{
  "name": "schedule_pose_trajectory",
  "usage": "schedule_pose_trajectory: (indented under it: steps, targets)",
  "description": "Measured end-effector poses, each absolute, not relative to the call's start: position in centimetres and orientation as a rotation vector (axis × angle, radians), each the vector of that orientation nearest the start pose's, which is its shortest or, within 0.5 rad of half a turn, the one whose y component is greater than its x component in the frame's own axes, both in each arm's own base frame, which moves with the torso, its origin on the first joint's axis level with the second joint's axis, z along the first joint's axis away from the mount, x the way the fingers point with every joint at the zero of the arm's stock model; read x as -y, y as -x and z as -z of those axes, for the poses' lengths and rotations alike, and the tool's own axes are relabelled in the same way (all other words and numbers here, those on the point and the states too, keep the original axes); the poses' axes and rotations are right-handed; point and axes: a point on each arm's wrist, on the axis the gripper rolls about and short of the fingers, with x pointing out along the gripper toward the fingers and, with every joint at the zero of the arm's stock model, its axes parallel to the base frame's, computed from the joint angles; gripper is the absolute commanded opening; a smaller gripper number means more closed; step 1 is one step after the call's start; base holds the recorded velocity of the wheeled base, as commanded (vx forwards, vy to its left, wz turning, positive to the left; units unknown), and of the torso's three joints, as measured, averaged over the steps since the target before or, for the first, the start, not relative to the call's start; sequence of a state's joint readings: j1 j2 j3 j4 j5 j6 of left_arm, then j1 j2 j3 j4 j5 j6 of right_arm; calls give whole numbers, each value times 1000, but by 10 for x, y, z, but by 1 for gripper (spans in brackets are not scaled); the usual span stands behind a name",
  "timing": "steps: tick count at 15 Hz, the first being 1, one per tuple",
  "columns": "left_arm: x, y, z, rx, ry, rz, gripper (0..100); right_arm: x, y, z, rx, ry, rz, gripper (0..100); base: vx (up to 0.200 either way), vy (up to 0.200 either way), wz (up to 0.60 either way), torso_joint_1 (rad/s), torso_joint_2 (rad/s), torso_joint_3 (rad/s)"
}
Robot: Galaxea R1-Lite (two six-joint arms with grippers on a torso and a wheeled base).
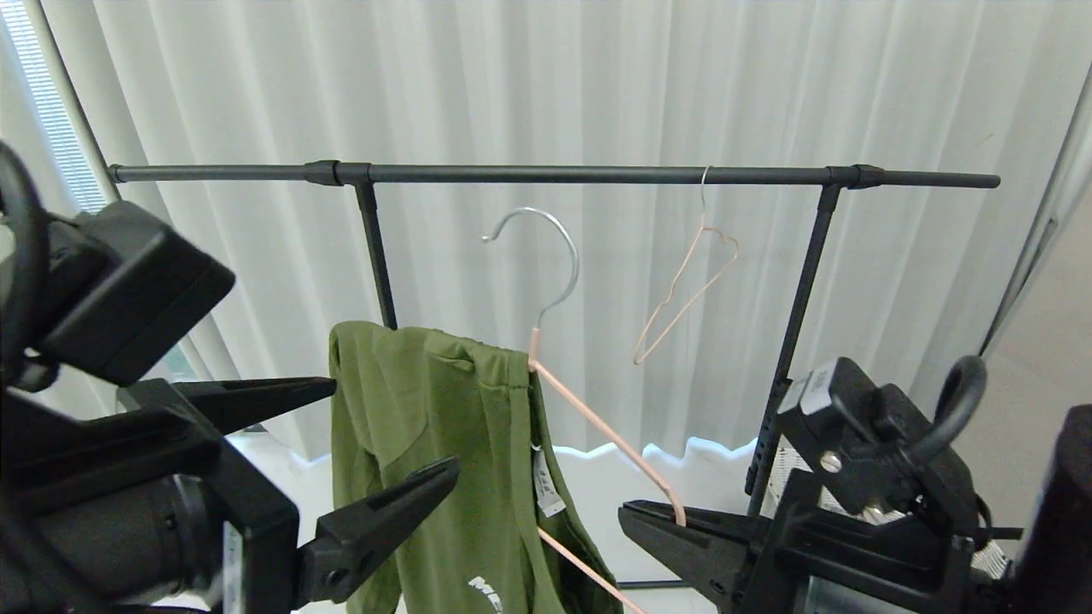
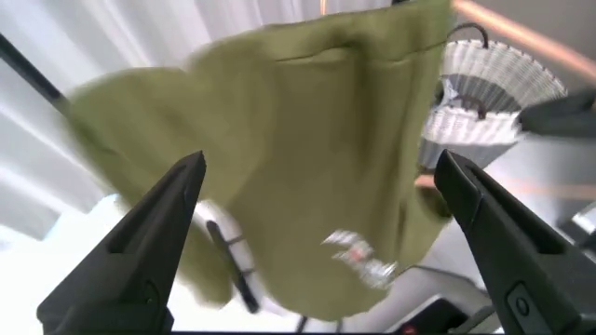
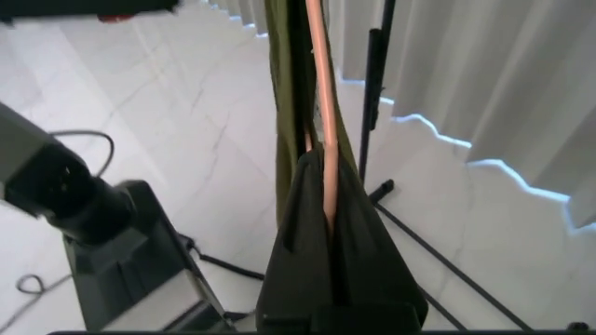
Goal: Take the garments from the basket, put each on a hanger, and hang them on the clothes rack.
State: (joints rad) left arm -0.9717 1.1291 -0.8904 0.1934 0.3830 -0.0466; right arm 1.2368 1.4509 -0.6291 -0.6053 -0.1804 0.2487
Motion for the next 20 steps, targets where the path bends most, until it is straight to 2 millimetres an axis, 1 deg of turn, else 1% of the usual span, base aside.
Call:
schedule_pose_trajectory:
  steps: [2,4,6,8,12,14,15,17,20]
  targets:
    - [105,-80,-262,-306,-275,657,100,-208,-76,-190,-305,-23,-1048,0,0,0,0,0,0,0]
    - [93,-69,-264,-252,-308,813,100,-191,-68,-180,-317,38,-1122,0,0,0,0,0,0,0]
    - [87,-65,-257,-220,-394,894,100,-181,-59,-172,-330,84,-1193,0,0,0,0,0,0,0]
    - [88,-64,-243,-224,-469,1002,100,-178,-49,-169,-343,103,-1240,0,0,0,0,0,0,0]
    - [93,-65,-226,-280,-498,1123,100,-175,-34,-161,-364,140,-1315,0,0,0,0,0,0,0]
    - [94,-64,-212,-295,-563,1191,100,-175,-29,-159,-370,153,-1341,0,0,0,0,0,0,0]
    - [94,-63,-205,-295,-609,1215,100,-176,-27,-158,-372,156,-1348,0,0,0,0,0,0,0]
    - [93,-63,-194,-320,-644,1235,100,-176,-26,-158,-374,160,-1356,0,0,0,0,0,0,0]
    - [99,-66,-191,-347,-651,1243,100,-178,-23,-157,-370,172,-1373,0,0,0,0,0,0,0]
